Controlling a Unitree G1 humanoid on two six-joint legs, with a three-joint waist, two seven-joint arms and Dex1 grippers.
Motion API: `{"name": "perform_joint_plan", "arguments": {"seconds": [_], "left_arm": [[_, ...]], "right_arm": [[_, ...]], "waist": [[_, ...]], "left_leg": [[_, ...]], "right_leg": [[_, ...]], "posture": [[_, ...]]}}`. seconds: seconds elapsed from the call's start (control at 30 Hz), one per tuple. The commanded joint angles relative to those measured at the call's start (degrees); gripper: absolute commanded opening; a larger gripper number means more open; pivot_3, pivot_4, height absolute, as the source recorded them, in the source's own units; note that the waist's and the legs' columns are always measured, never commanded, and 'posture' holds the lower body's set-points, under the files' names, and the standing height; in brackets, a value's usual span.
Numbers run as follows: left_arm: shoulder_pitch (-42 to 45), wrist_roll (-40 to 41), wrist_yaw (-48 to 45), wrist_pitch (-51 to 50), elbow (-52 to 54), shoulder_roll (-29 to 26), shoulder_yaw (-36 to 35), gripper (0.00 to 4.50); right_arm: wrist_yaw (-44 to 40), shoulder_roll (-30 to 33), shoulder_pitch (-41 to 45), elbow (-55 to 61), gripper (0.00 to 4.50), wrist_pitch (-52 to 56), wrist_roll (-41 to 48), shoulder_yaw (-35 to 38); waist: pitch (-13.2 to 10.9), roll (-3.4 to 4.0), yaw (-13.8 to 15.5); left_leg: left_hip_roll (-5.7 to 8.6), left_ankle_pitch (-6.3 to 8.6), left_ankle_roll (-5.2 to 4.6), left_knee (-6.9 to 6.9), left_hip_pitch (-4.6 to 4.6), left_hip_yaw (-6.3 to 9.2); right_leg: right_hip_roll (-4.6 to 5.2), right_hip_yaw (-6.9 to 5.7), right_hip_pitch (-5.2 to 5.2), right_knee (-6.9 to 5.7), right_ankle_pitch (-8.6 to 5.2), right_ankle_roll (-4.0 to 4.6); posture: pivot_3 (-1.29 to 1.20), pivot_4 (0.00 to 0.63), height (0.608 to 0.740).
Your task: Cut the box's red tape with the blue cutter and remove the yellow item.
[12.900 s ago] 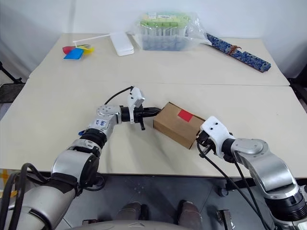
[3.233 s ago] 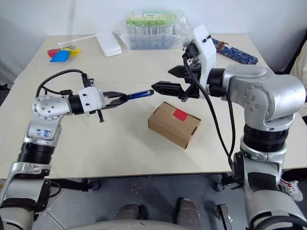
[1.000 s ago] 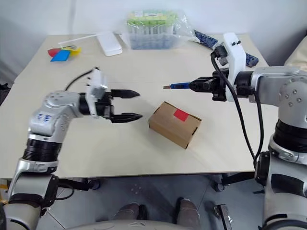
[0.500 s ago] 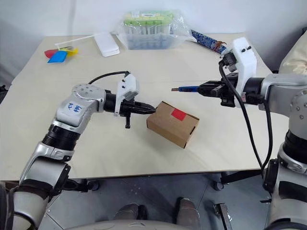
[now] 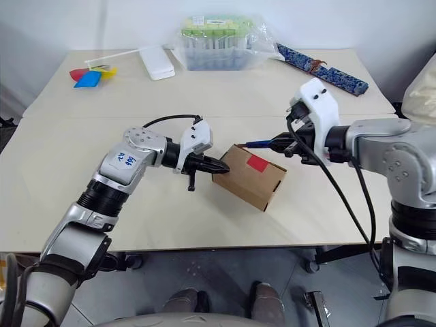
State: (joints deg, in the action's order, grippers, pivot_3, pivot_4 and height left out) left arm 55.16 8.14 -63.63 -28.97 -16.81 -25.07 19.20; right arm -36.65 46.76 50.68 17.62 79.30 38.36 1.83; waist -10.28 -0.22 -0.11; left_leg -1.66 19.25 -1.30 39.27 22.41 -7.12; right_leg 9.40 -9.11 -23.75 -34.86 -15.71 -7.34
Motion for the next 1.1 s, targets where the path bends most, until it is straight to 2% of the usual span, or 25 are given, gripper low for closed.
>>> {"name": "perform_joint_plan", "arguments": {"seconds": [0.03,0.37,0.6,0.83,1.1], "left_arm": [[0.60,-0.92,-0.59,0.15,0.04,-0.20,0.03,0.00],[0.33,-1.53,-0.98,0.04,0.46,-0.37,-0.24,0.00],[0.95,-2.27,-1.61,1.24,-1.18,-0.34,-0.16,0.00],[3.22,-3.61,-3.31,5.40,-7.16,-0.67,-0.04,0.00],[4.82,-4.67,-4.28,8.52,-11.88,0.08,0.13,0.00]], "right_arm": [[-1.34,1.28,0.52,-1.18,0.16,-3.85,-1.76,-1.37],[-3.04,1.99,0.23,-3.52,0.16,-7.40,-4.36,-3.40],[-4.75,4.70,-0.31,-0.83,0.16,-5.68,-3.01,-2.40],[-4.23,5.64,-1.85,3.63,0.16,-2.12,-0.92,-0.84],[-3.23,5.07,-1.58,3.05,0.16,-3.07,-2.11,-0.92]], "waist": [[0.00,0.00,0.01],[0.00,0.00,0.00],[0.00,0.00,0.30],[0.00,0.00,0.23],[0.00,0.00,0.21]], "left_leg": [[0.00,0.00,0.00,0.00,0.00,-0.01],[-0.02,0.00,0.00,0.08,-0.02,0.01],[-0.02,0.01,-0.02,0.17,0.00,0.06],[-0.04,0.02,-0.04,0.29,0.01,0.05],[-0.03,0.03,-0.05,0.34,0.02,0.05]], "right_leg": [[0.00,0.00,0.00,0.01,0.00,0.00],[0.00,0.00,0.03,-0.06,0.00,0.00],[0.01,-0.02,0.05,-0.08,0.00,0.00],[0.00,-0.01,0.08,-0.10,0.00,0.00],[0.01,0.00,0.09,-0.11,0.00,0.00]], "posture": [[0.00,0.150,0.740],[0.00,0.150,0.740],[0.00,0.150,0.740],[0.00,0.150,0.740],[0.00,0.150,0.740]]}}
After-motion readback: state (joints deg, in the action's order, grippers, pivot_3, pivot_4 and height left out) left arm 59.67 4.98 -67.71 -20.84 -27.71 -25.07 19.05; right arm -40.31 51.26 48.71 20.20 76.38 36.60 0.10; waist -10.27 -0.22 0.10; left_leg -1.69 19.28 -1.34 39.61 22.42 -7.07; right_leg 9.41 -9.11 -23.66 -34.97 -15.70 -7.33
